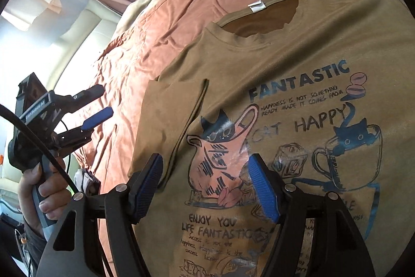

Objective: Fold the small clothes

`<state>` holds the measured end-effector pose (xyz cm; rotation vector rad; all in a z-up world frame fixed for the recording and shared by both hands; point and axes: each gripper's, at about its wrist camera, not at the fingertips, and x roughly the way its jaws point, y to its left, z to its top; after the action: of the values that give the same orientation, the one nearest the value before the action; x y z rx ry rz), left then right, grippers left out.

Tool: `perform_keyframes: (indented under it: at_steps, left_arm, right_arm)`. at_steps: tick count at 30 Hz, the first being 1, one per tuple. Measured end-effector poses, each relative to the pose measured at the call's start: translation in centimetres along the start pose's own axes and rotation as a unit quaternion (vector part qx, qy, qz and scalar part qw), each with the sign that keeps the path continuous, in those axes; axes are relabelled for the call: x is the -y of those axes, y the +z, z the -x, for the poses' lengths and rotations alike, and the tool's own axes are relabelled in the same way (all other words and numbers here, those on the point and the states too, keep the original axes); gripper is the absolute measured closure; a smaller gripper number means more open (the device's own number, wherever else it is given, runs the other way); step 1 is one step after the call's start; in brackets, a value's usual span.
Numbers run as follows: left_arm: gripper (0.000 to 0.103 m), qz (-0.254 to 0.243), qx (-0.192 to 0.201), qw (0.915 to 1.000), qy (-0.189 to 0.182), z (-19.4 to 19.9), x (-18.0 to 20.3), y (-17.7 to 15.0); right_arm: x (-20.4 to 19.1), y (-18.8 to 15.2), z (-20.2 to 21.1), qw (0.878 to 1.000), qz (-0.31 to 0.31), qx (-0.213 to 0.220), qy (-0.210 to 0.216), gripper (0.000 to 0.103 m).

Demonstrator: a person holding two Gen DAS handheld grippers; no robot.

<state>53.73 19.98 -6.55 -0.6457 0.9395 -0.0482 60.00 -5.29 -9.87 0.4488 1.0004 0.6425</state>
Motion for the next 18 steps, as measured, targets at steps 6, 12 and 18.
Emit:
perform_keyframes:
  at_steps: [6, 12, 18]
  left_arm:
    - [0.047, 0.023, 0.003, 0.9990, 0.038, 0.3, -3.0, -0.3]
    - [0.048, 0.033, -0.003, 0.9975, 0.063, -0.1, -6.3, -0.9]
    - [0.058, 0.030, -0.010, 0.9966, 0.076, -2.0, -7.9, -0.1]
  right_arm:
    - [-0.3, 0.5, -1.5, 1.000, 0.006, -0.005, 0.009, 0.036]
    - [-1.0, 2.5, -4.7, 1.000, 0.018, -0.004, 0.014, 0.036]
    - [-1.3, 4.6, -8.0, 1.000, 0.017, -0.015, 0.003, 0.045]
